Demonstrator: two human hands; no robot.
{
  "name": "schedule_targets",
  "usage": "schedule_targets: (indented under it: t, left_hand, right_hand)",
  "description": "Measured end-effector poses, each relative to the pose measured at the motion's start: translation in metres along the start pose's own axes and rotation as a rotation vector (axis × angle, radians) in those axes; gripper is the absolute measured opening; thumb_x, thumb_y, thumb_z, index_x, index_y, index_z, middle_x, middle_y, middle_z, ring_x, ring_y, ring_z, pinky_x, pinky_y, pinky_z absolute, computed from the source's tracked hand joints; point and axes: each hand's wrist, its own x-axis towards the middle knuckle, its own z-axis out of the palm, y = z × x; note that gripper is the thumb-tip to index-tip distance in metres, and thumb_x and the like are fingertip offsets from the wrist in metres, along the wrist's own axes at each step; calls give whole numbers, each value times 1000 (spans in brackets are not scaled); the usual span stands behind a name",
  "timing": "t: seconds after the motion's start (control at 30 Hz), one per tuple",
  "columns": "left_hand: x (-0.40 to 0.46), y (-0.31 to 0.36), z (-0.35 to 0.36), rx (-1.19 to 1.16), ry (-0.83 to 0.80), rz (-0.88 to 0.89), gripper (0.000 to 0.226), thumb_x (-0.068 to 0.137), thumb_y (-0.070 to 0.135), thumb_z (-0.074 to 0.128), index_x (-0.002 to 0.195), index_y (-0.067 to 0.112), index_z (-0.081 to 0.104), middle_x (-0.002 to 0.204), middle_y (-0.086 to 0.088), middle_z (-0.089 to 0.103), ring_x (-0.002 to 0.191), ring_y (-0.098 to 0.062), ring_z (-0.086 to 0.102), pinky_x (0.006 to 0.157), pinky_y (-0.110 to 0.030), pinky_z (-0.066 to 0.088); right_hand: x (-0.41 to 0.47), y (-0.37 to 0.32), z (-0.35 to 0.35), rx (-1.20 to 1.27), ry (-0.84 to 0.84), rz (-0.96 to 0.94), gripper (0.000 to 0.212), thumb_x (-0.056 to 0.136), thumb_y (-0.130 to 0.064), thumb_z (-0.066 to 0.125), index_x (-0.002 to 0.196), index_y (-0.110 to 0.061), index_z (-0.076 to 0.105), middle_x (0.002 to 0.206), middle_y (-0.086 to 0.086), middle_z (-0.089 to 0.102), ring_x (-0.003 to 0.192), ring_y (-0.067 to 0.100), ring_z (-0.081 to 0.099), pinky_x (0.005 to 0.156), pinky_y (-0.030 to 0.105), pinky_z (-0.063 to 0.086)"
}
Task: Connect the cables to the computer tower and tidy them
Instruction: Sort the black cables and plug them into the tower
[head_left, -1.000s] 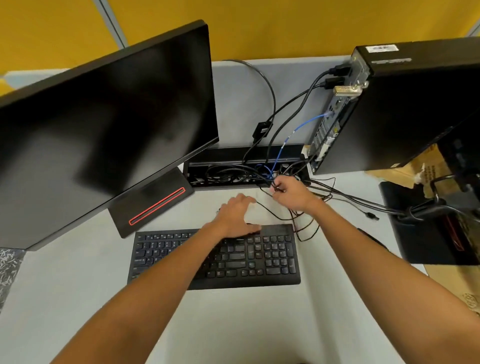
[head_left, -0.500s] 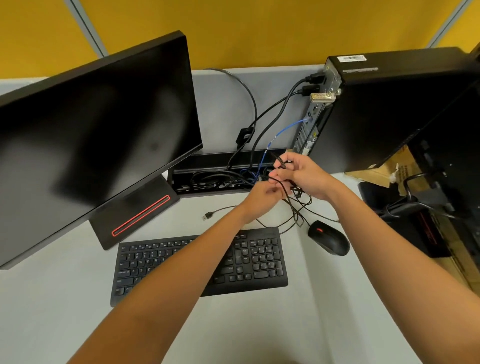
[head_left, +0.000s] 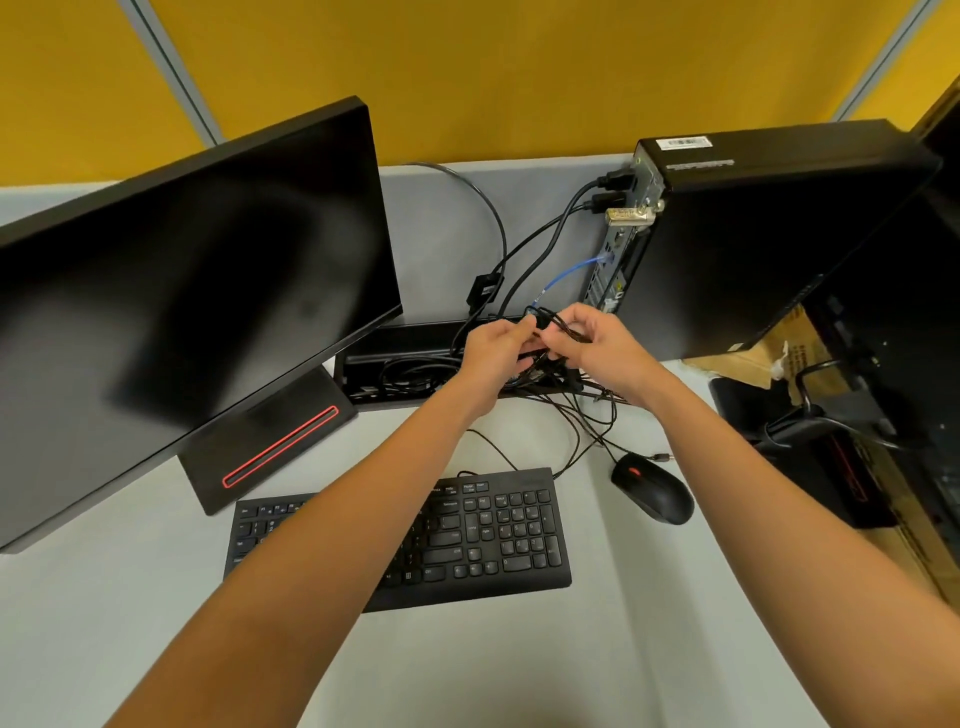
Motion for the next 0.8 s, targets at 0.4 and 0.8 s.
schedule_targets:
  t: [0.4, 0.8]
  left_hand:
    - [-47, 109, -49, 158, -51, 82, 29, 99, 22, 40, 74, 14, 51, 44, 10, 28, 35, -6, 18, 32, -19, 14]
    - [-77, 159, -78, -84, -205, 84, 24, 84, -5, 48, 107, -3, 54, 95, -6, 69, 84, -11, 68, 79, -32, 57]
  right_hand:
    - [-6, 61, -14, -623, 263, 78, 21, 90, 6, 41, 90, -13, 34, 81, 9, 48, 74, 27, 46, 59, 37, 35]
    - [-2, 63, -40, -464, 590, 518, 31, 86, -36, 64, 79, -12, 46, 64, 3, 43, 68, 25, 49, 53, 27, 36]
